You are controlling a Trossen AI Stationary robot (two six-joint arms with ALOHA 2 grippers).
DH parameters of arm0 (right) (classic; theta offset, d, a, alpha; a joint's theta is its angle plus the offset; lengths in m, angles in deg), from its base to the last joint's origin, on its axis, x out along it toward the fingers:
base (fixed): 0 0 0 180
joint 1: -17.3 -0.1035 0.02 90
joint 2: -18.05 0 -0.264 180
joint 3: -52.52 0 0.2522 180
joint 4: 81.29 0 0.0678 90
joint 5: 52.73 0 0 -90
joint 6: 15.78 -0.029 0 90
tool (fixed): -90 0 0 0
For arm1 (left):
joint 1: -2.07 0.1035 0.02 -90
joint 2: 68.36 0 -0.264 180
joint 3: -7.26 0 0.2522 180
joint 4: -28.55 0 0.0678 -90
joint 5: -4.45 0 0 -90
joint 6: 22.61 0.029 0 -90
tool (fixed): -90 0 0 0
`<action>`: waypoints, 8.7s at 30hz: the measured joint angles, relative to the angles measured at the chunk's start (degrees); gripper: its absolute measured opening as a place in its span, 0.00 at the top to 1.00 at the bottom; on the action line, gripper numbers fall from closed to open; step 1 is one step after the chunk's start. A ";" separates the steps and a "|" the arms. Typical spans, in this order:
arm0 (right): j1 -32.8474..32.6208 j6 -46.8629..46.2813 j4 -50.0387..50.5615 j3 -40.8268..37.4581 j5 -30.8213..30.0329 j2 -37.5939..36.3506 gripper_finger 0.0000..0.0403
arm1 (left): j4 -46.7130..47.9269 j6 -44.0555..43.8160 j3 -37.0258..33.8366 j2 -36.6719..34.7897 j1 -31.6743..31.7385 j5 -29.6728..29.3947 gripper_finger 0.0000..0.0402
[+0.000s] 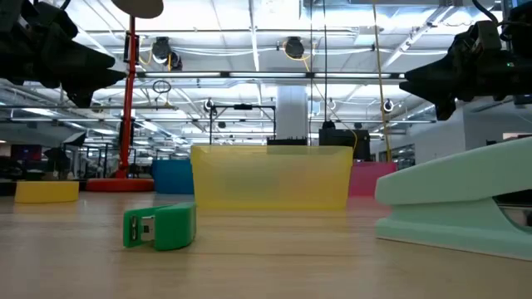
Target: Pick and place Stapler, Stapler remover, tape
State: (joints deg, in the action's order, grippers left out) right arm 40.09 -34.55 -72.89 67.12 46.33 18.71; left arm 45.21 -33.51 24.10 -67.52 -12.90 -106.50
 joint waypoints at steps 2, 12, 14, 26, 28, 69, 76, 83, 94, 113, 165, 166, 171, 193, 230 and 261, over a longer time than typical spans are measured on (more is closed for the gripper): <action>0.01 -0.01 0.00 -0.01 0.00 -0.01 0.72 | 0.00 0.00 0.00 0.00 -0.02 0.00 0.59; 0.01 -0.01 0.00 -0.02 0.00 -0.01 0.72 | 0.00 0.00 0.00 0.00 -0.01 0.00 0.59; 0.00 0.00 0.02 -0.02 0.00 -0.01 0.72 | 0.00 -0.02 0.00 0.00 -0.01 0.02 0.59; 0.02 0.00 0.00 0.00 0.00 -0.02 0.72 | 0.00 0.00 0.00 0.00 -0.01 0.00 0.59; 0.02 -0.02 0.00 0.00 0.00 0.00 0.72 | 0.00 0.00 0.00 0.00 0.00 0.01 0.59; -0.02 -36.51 -1.69 0.00 -3.37 0.00 0.72 | -0.09 -0.46 0.00 0.00 -0.02 -0.06 0.59; -0.05 -31.60 -17.64 0.48 1.10 -0.03 0.72 | -0.11 -3.28 0.00 0.00 -0.02 -0.09 0.59; -1.15 -22.47 -20.31 8.01 3.04 2.70 0.72 | -0.13 -3.26 0.00 0.00 0.00 -0.09 0.59; -8.33 -8.76 -7.10 25.82 7.43 23.97 0.72 | -0.11 -3.39 0.00 0.00 0.01 -0.07 0.59; -23.96 1.30 41.62 58.52 -3.91 56.90 0.83 | 0.26 -1.25 0.00 0.02 0.01 -0.09 0.59; -38.39 -33.06 63.29 61.58 1.49 68.91 0.48 | 0.52 0.28 0.00 0.00 0.00 -0.11 0.59; -38.39 -33.07 62.70 61.58 1.51 68.90 0.47 | 0.52 0.28 0.00 0.01 0.00 -0.11 0.59; -38.39 -33.05 57.49 61.58 0.65 68.90 0.46 | 0.53 0.26 0.00 0.02 0.00 -0.11 0.59; -53.26 -49.58 52.41 61.55 -2.91 75.96 0.46 | 0.48 0.17 0.00 0.00 -0.02 -0.09 0.59; -63.67 -68.71 46.63 58.69 1.68 78.65 0.45 | 0.42 -1.27 0.00 0.01 0.00 -0.09 0.59; -61.45 -59.94 40.28 56.81 10.73 78.45 0.45 | 0.38 -1.31 0.00 0.01 -0.01 -0.11 0.59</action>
State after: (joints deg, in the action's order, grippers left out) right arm -21.36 -94.49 -32.61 123.93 57.06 97.16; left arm 45.59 -34.82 24.10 -67.51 -12.91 -106.61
